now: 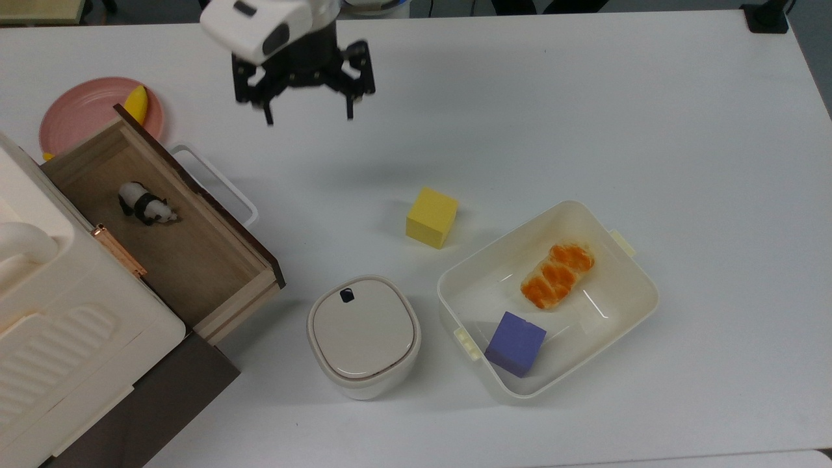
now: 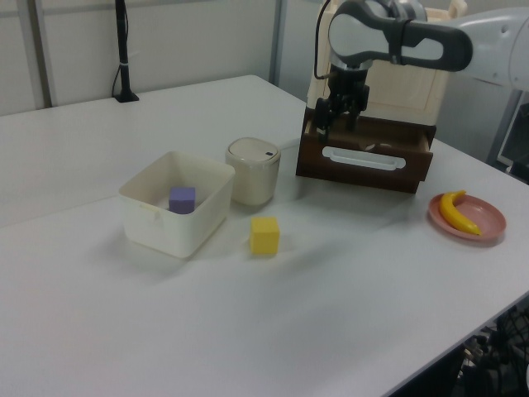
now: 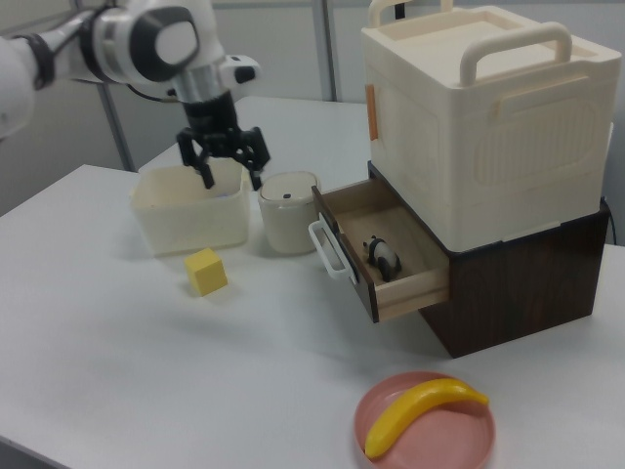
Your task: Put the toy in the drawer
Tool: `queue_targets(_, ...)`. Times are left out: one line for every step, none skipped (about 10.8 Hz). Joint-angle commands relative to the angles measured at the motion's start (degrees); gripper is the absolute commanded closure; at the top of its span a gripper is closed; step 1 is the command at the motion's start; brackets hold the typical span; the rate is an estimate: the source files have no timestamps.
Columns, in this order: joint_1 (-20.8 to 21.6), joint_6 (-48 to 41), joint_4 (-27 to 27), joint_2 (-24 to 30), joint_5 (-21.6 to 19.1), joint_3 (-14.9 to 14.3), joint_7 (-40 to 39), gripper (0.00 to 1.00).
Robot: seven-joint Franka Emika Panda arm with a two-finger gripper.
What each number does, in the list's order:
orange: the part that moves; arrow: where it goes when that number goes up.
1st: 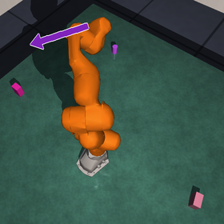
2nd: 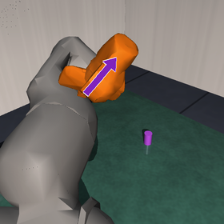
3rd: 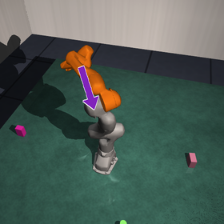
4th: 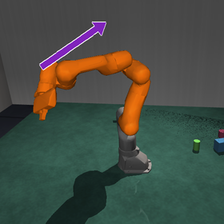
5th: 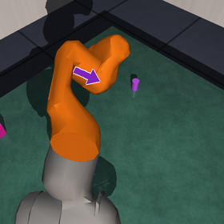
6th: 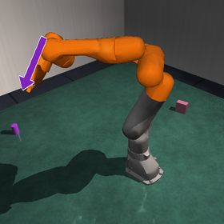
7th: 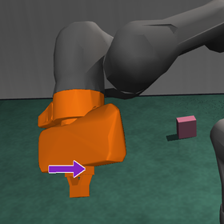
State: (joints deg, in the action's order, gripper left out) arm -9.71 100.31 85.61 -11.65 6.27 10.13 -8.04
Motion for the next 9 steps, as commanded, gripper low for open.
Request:
queue_targets(2.67, -2.48, 7.98, 9.18, -1.26, -1.86, 5.64, 0.0)
queue_targets(4.77, -2.74, 8.25, 10.06, -1.35, -4.22, 8.62, 0.0)
queue_targets(7.66, -3.27, 8.26, 10.51, -1.35, -6.68, 11.0, 0.0)
queue_targets(9.78, -3.97, 8.26, 10.6, -1.43, -8.79, 11.02, 0.0)
queue_targets(10.41, -5.02, 8.17, 10.69, -1.7, -9.68, 10.59, 0.0)
queue_targets(10.33, -5.29, 8.08, 10.69, -2.4, -9.69, 10.32, 0.0)
queue_targets(10.15, -5.3, 7.99, 10.6, -2.84, -9.69, 10.32, 0.0)
queue_targets(10.15, -5.3, 7.99, 10.51, -3.28, -9.6, 10.32, 0.0)
queue_targets(10.24, -5.3, 7.91, 10.25, -3.46, -9.6, 10.32, 0.0)
